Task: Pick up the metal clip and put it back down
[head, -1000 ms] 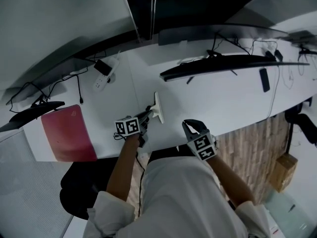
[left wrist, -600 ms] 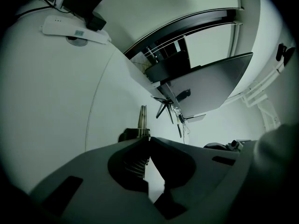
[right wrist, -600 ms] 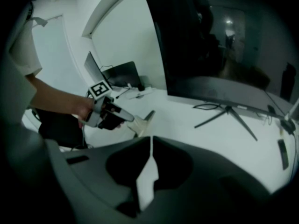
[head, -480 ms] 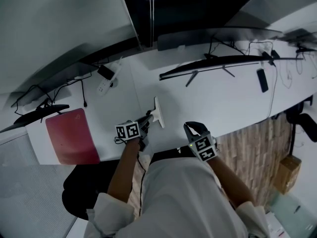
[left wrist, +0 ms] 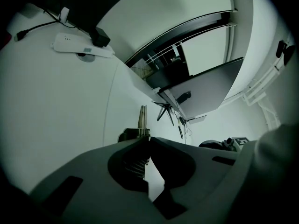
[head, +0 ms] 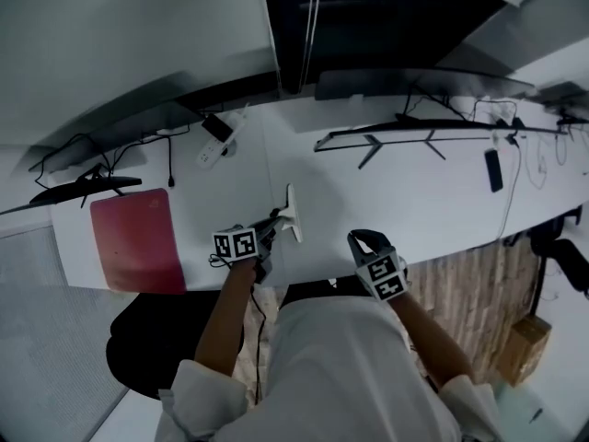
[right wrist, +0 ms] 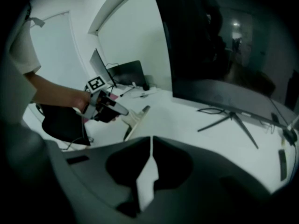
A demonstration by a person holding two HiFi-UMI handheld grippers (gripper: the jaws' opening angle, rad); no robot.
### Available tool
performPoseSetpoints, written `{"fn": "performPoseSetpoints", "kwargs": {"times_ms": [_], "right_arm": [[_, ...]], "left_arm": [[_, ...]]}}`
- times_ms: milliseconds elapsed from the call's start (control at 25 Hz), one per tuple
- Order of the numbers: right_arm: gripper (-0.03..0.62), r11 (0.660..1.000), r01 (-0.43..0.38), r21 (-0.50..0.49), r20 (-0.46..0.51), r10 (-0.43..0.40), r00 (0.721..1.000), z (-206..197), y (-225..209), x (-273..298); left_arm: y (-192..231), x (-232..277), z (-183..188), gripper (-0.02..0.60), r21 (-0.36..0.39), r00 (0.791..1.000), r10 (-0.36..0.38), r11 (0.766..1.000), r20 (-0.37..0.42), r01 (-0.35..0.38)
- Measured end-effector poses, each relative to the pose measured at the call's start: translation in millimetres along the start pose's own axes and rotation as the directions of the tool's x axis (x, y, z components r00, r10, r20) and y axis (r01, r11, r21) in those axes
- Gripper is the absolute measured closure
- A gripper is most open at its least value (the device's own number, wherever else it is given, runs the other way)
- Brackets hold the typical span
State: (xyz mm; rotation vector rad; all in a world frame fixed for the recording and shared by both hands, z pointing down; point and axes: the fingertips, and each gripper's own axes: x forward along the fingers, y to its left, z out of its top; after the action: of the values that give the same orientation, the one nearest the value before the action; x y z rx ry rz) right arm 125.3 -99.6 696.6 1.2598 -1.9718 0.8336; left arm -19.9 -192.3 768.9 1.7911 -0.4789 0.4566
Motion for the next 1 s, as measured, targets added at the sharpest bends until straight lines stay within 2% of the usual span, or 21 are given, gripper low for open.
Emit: {"fn": "performPoseSetpoints", "kwargs": {"times_ms": [320,520,760,1000], "right_arm": [[0.559,0.989,-0.097,-0.11,-0.02,0.096,0.995,24,26,23],[0.559,0.969,-0.166,-0.185,-0.042,0.161,0.986,36,48,37],[0.559,0.934,-0.24,-0.263,-0.074,0.228,0.971,48,74,51],[0.557,0.892,-0.302,-0.336,-0.102,0.285,0.953,60,102,66]], "left_arm": [[23,-48,4,0.541,-0.036,0.995,0.052,0.998,0.087,-0.049],[42,-87,6,0.541,-0.099,0.977,0.112,0.99,0.181,-0.095],[65,-136,7,0.541,-0.233,0.924,0.18,0.967,0.336,-0.103],[91,-180,-2,0.541,-0.371,0.843,0.257,0.926,0.473,-0.074]]}}
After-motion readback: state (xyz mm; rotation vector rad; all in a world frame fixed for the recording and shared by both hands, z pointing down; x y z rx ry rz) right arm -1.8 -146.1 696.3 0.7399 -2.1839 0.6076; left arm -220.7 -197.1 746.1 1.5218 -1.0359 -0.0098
